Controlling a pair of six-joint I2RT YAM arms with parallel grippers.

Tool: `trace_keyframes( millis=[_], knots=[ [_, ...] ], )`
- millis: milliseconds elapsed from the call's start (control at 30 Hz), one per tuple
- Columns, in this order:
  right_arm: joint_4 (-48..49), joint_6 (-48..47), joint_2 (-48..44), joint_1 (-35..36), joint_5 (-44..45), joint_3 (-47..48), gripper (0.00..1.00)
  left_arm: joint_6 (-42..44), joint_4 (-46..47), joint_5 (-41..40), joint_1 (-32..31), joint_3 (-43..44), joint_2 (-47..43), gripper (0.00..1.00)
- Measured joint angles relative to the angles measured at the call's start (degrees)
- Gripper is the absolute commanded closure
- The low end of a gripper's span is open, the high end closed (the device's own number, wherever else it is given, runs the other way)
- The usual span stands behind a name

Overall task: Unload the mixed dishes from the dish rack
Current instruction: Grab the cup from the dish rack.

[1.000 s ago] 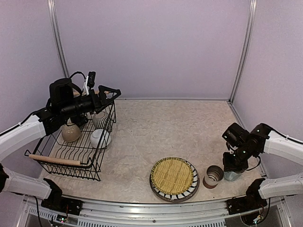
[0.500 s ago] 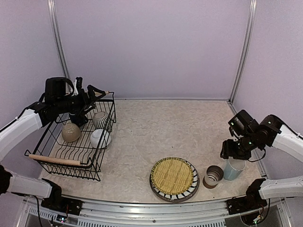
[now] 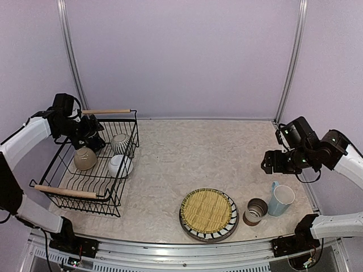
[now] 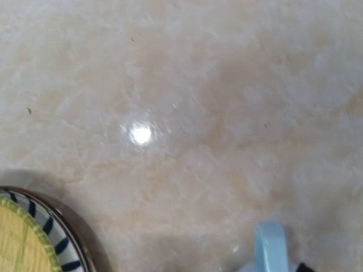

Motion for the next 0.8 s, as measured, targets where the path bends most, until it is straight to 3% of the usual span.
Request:
trace_keyframes(
  millis=[467, 800],
  knots=[
    [5.07, -3.13, 0.74, 0.00, -0.37, 0.00, 0.13, -2.82, 0.61, -16.04, 0.52, 11.17, 24.24, 0.34],
    [6.25, -1.92, -2.40, 0.00, -1.51, -0.37, 0.13, -4.68, 1.53, -24.55, -1.66, 18.67, 36.44, 0.28]
  ],
)
